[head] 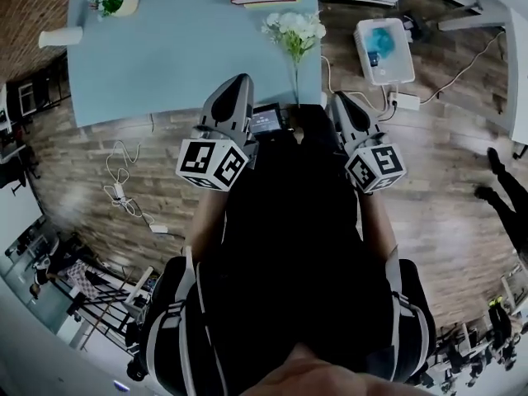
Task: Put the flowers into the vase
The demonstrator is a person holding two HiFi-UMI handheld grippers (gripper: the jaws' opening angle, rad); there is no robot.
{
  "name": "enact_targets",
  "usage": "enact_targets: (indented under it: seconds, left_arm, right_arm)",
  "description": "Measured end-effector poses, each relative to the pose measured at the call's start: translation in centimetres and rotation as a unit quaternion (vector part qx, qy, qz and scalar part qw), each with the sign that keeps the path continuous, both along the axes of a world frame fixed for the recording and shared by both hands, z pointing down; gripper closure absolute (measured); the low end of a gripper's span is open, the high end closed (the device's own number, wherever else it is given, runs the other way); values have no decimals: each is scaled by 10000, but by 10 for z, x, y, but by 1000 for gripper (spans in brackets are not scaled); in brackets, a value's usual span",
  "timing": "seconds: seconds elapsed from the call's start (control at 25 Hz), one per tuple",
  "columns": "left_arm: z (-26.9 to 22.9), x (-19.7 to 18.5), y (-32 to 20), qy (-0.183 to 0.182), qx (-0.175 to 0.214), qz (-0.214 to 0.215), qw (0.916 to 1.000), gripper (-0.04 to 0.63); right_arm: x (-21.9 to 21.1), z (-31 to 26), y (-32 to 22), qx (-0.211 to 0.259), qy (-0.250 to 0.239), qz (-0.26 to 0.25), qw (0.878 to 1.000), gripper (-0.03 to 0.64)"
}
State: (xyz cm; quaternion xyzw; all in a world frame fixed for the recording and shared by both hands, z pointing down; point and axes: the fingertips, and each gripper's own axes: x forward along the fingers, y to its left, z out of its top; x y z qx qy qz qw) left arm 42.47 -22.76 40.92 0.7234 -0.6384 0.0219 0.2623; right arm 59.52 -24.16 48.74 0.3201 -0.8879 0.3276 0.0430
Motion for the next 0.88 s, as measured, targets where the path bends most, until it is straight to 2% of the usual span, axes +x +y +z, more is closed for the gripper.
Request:
enact_targets:
  seconds: [0.12,0.24,0.32,0.68,0.88]
  left_arm:
    - [10,-9,-5,-48,-179,-65,9998,578]
    - [21,-17,-6,119,-345,-123,9993,578]
    - [28,-18,-11,211,-450,-3,9988,567]
    - [45,-19,-50,482,-581,613,9953,432]
    - [55,-16,-61,470,-791,828,9923,362]
  right_arm:
    - [-4,5,-11,-57,25,23,10000,600]
    - [-10,8,-22,-120,35,96,9999,600]
    - [-14,8,-26,-138,47,144,9998,600]
    - [-36,12,-31,-218,136,381,9989,600]
    - [-39,10,-31,-219,214,554,9980,599]
